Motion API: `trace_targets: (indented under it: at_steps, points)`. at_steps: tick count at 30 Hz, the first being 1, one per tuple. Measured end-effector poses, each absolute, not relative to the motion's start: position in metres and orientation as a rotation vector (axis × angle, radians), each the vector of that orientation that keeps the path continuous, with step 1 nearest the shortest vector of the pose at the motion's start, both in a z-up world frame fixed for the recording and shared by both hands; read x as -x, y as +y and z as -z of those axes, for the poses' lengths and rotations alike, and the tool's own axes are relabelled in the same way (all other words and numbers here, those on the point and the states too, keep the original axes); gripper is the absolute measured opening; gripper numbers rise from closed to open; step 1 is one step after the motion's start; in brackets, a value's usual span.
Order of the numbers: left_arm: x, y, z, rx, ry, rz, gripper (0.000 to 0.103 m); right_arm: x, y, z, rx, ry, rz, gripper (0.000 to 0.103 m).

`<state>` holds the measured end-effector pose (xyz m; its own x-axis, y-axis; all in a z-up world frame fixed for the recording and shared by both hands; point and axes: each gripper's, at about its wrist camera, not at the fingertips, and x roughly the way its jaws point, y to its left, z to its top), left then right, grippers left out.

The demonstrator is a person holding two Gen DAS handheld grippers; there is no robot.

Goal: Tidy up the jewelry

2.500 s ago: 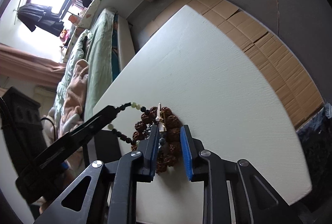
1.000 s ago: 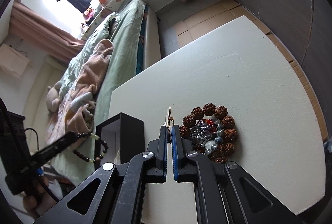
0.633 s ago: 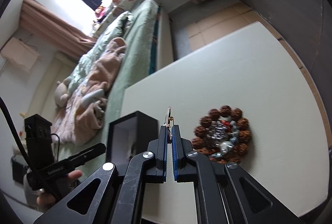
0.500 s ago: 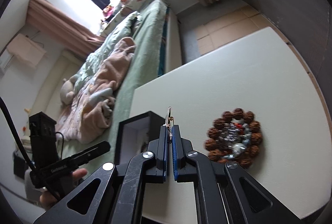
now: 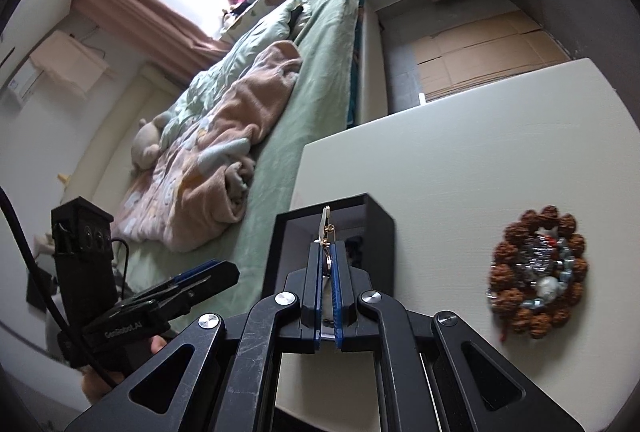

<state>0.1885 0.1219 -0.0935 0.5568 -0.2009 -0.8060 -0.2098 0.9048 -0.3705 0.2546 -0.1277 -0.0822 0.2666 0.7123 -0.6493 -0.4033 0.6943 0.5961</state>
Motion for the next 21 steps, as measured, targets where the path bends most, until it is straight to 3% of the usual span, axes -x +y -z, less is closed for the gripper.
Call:
trace_targets:
  at_steps: [13,15,16,17,21]
  points:
    - [-0.179,0.143,0.101,0.480,0.999,-0.062,0.079,-0.251,-0.085,0.096,-0.309,1.125,-0.828,0.008]
    - [-0.178,0.145,0.100,0.480,0.997,-0.064,0.079,-0.252,-0.078,0.102,-0.304,1.178,-0.844,0.029]
    - [-0.177,0.145,0.099,0.480,0.995,-0.064,0.079,-0.252,-0.077,0.104,-0.308,1.184,-0.845,0.049]
    - [-0.176,0.145,0.097,0.479,0.991,-0.063,0.079,-0.251,-0.078,0.102,-0.307,1.173,-0.837,0.059]
    - [-0.175,0.143,0.093,0.467,0.981,-0.054,0.079,-0.248,-0.093,0.086,-0.330,1.102,-0.843,0.063]
